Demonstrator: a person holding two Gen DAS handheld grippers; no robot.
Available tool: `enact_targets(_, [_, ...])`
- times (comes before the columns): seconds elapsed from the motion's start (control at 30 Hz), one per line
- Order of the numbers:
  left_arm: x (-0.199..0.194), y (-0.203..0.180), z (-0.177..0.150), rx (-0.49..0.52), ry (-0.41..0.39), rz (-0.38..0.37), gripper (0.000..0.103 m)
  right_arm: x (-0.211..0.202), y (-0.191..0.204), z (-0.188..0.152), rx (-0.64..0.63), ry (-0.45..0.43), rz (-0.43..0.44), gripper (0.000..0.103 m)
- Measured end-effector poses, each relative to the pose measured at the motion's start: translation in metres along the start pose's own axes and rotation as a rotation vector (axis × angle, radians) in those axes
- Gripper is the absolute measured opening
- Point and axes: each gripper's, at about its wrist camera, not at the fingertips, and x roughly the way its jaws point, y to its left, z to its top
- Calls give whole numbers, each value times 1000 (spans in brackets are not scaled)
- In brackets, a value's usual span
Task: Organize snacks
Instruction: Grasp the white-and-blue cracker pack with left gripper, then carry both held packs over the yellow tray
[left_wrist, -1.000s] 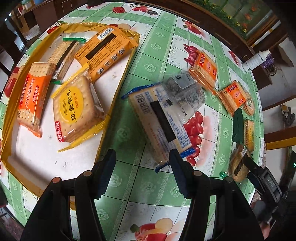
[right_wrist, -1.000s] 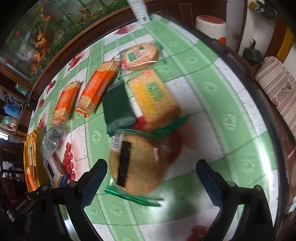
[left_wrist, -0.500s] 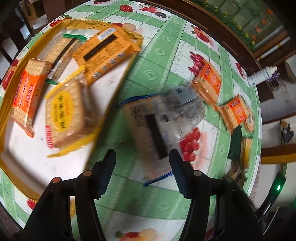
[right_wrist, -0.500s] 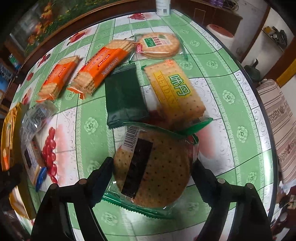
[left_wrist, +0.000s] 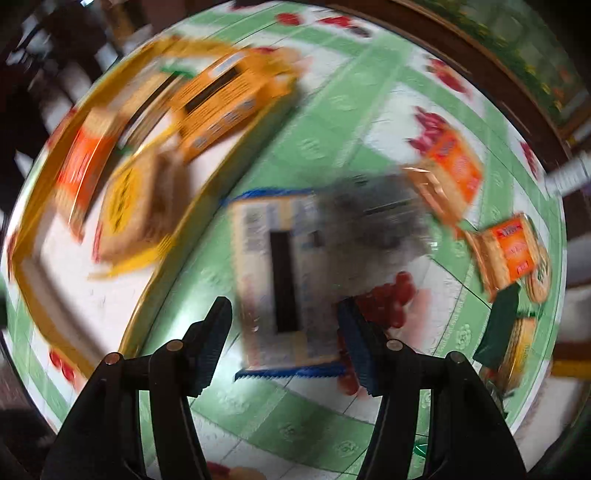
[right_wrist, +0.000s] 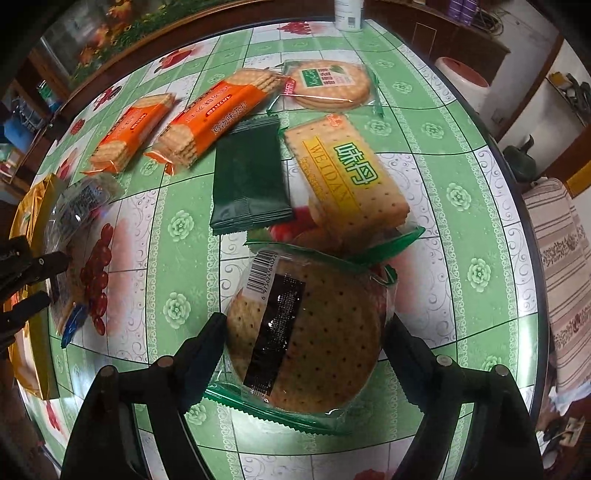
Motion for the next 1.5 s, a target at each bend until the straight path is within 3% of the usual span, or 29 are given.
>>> enact_targets(0.13, [1, 11, 0, -58, -8, -29, 58, 0, -1, 0, -8, 0, 14, 87])
enact_targets(0.2, [8, 3, 7, -6, 4, -11, 58, 0, -2, 0, -10, 2, 18, 87])
enact_targets(0.33, [23, 4, 14, 1, 38, -5, 58, 0, -2, 0, -7, 4, 22, 88])
enact_targets(0.5, [25, -10, 15, 72, 4, 8, 63, 1, -2, 0, -15, 2, 19, 88])
enact_targets(0.67, [25, -21, 12, 148, 3, -7, 60, 0, 0, -2, -23, -16, 0, 84])
enact_targets(0.87, [19, -31, -11, 243, -14, -33, 58, -3, -4, -4, 10, -31, 3, 79])
enact_targets(1.07, [12, -15, -38, 315, -15, -65, 57, -8, -6, -16, 24, -31, 19, 78])
enact_targets(1.5, [-8, 37, -130, 613, -35, -113, 57, -30, 2, -85, 0, -1, 76, 78])
